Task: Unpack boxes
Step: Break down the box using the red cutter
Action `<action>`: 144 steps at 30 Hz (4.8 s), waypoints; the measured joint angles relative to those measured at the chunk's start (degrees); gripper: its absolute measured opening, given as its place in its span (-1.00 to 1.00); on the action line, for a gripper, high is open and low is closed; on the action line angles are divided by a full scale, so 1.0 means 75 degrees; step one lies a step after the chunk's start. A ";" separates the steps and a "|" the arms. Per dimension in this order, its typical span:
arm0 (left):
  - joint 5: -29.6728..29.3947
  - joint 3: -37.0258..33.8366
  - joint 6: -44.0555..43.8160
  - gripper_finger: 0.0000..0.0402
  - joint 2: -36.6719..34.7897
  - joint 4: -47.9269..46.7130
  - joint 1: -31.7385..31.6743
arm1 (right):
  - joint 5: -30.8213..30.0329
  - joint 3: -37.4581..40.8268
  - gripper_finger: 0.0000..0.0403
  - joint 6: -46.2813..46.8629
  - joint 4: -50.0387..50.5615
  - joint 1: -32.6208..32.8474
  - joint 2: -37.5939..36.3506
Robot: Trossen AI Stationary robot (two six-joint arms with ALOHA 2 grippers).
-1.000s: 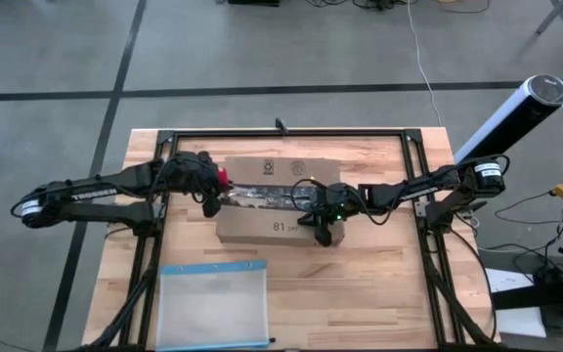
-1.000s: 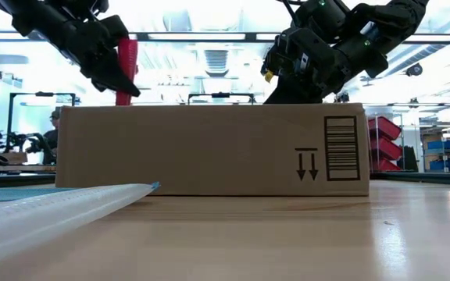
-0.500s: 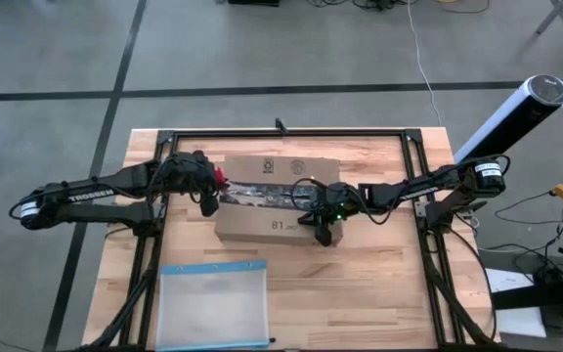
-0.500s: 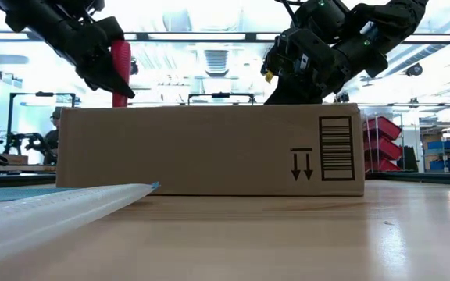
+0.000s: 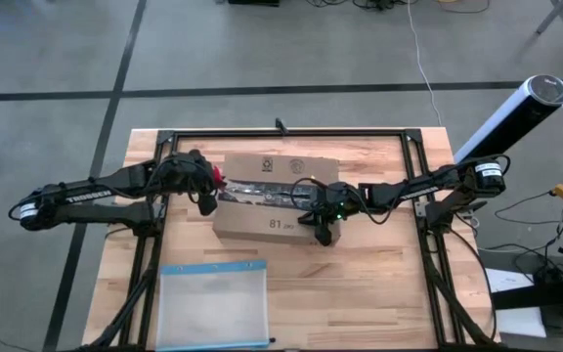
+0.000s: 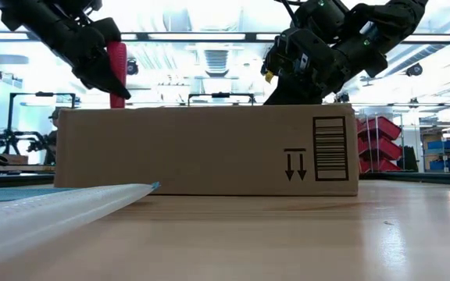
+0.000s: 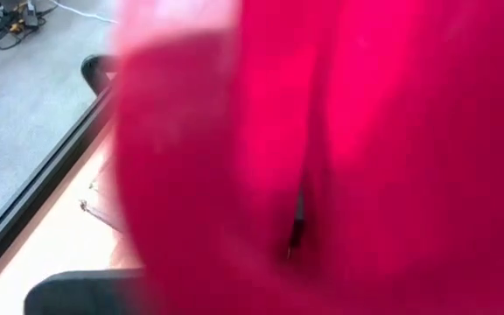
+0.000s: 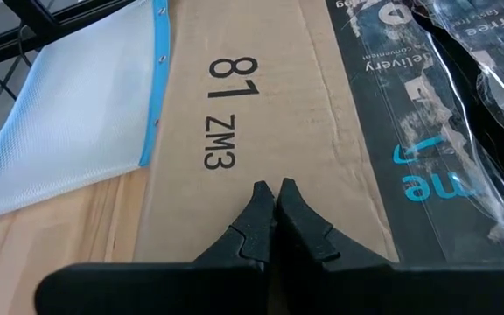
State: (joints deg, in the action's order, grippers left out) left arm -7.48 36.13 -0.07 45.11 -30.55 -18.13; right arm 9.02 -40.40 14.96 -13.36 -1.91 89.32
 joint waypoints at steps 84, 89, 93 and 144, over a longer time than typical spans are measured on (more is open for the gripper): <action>0.0327 -0.0049 -0.0728 -0.89 -0.0130 -0.0022 0.0650 | 0.0061 -0.2597 -1.00 -0.1081 0.0032 -0.0041 0.2319; 0.0334 -0.0037 -0.0842 -0.89 -0.0301 -0.0400 0.0650 | -0.0038 -0.2593 -1.00 -0.1011 0.0003 -0.0052 0.2328; 0.0337 -0.0042 -0.0864 -0.89 -0.0422 -0.0456 0.0650 | -0.0065 -0.2594 -1.00 -0.0995 0.0006 -0.0079 0.2328; 0.0319 0.0462 -0.0497 -0.89 -0.0661 -0.0924 0.0656 | -0.0024 -0.2594 -1.00 -0.0948 0.0058 -0.0137 0.2328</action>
State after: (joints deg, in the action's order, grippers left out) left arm -5.08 39.59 -3.80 40.15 -37.48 -13.21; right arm 8.84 -59.86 7.85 -12.93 -2.94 106.78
